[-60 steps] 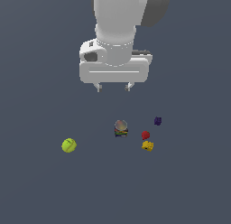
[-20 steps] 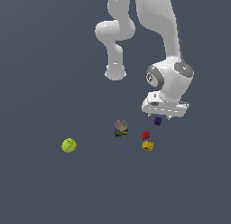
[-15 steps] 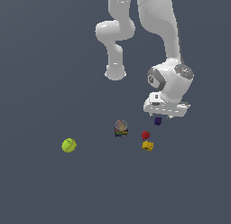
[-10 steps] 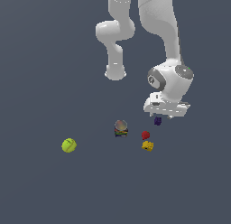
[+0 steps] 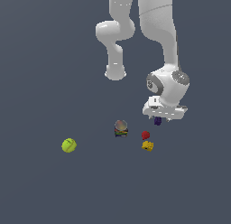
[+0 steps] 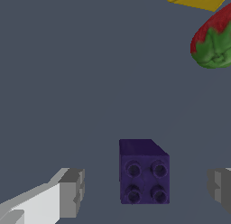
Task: Pick up a designated object from a clutter of objects.
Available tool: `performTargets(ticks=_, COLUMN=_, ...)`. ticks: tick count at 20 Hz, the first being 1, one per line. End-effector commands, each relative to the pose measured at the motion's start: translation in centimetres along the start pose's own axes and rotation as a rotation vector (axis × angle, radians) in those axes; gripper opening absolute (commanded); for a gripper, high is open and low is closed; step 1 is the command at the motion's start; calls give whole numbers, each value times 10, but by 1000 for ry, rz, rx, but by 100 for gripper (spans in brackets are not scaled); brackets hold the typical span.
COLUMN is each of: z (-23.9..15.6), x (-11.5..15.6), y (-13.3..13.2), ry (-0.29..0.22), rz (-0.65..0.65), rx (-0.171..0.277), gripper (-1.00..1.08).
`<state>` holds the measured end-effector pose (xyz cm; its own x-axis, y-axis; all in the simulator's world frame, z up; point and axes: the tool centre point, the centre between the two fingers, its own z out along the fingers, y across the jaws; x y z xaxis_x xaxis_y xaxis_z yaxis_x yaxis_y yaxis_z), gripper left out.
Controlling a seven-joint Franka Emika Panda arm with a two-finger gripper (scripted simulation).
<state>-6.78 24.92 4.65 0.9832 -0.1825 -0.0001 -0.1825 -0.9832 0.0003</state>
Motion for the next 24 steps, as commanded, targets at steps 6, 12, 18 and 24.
performTargets(ticks=6, z=24, x=0, y=0, ry=0, rz=1, rx=0, gripper=100)
performTargets(ticks=12, z=25, x=0, y=0, ry=0, rz=1, rx=0, gripper=-100)
performTargets(ticks=18, z=25, x=0, y=0, ry=0, rz=1, rx=0, gripper=-100)
performTargets(ticks=24, z=17, x=3, y=-1, ry=0, rz=1, rx=0, gripper=-100)
